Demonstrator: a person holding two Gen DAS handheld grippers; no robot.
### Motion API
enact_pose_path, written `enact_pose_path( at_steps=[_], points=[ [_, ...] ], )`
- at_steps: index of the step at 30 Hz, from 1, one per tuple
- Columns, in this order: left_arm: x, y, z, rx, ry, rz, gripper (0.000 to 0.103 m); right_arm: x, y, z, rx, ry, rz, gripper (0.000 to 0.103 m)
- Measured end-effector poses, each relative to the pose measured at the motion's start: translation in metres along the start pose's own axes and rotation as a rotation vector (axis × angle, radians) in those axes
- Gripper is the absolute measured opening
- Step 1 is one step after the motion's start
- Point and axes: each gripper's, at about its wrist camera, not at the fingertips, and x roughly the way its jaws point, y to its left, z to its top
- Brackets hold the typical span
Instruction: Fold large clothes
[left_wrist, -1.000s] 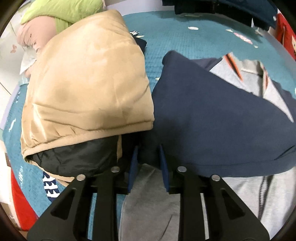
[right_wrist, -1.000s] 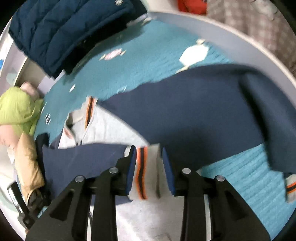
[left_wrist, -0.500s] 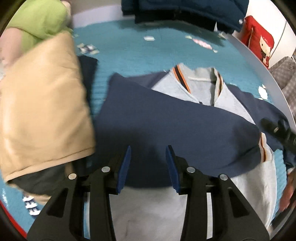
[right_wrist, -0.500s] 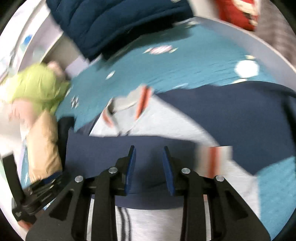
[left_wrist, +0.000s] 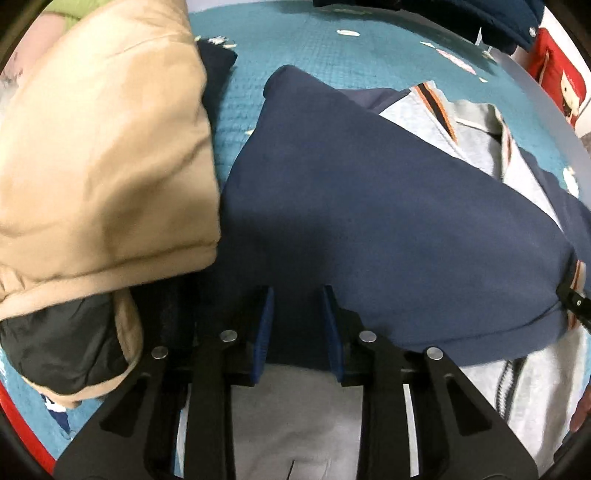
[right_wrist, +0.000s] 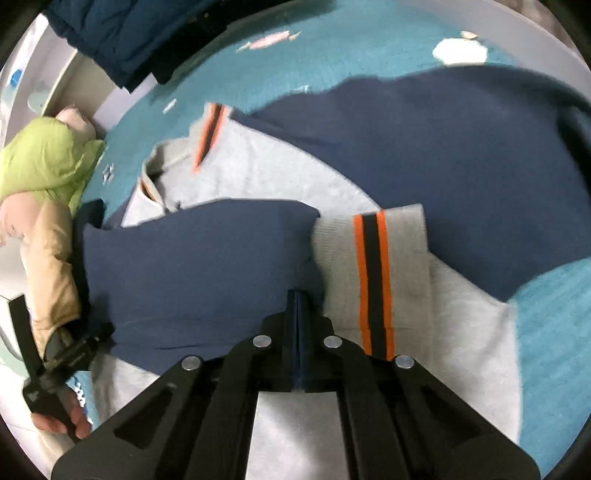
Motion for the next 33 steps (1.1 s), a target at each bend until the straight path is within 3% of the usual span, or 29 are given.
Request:
enact_pose_path(
  at_steps=[2, 6, 7, 11, 12, 13, 14, 15, 16, 17, 25, 30, 33],
  points=[
    [-0.005, -0.004, 0.002, 0.040, -0.001, 0.033, 0.028, -0.011, 0.001, 0.003, 0.037, 0.008, 0.004, 0.000],
    [-0.017, -0.003, 0.002, 0.034, -0.006, 0.025, 0.028, -0.032, -0.005, -0.001, 0.039, -0.029, 0.005, 0.001],
    [-0.019, -0.007, 0.005, 0.031, -0.011, 0.030, 0.028, -0.041, -0.008, -0.003, 0.039, -0.046, 0.002, 0.006],
    [-0.038, -0.013, 0.000, 0.038, -0.036, -0.020, 0.029, -0.059, -0.024, -0.009, 0.073, -0.084, -0.007, 0.008],
    [-0.042, -0.018, -0.001, 0.049, -0.043, -0.025, 0.032, -0.063, -0.030, -0.009, 0.086, -0.087, -0.018, 0.010],
    [-0.048, -0.024, -0.001, 0.062, -0.059, -0.030, 0.042, -0.072, -0.038, -0.011, 0.110, -0.099, -0.035, 0.017],
    [-0.055, -0.031, 0.000, 0.078, -0.084, -0.040, 0.047, -0.080, -0.046, -0.014, 0.133, -0.116, -0.050, 0.037],
    [-0.061, -0.039, -0.001, 0.090, -0.100, -0.051, 0.052, -0.088, -0.051, -0.016, 0.150, -0.134, -0.070, 0.048],
    [-0.066, -0.046, 0.001, 0.106, -0.114, -0.067, 0.055, -0.098, -0.060, -0.020, 0.173, -0.166, -0.111, 0.069],
    [-0.071, -0.053, 0.002, 0.122, -0.122, -0.085, 0.055, -0.112, -0.070, -0.026, 0.194, -0.208, -0.160, 0.075],
    [-0.088, -0.141, 0.005, 0.247, -0.137, -0.294, 0.059, -0.179, -0.147, -0.075, 0.433, -0.285, -0.271, 0.078],
    [-0.084, -0.203, 0.006, 0.333, -0.107, -0.397, 0.058, -0.197, -0.184, -0.103, 0.540, -0.271, -0.373, 0.079],
    [-0.074, -0.232, 0.007, 0.352, -0.074, -0.456, 0.056, -0.198, -0.207, -0.115, 0.615, -0.270, -0.361, 0.079]
  ],
)
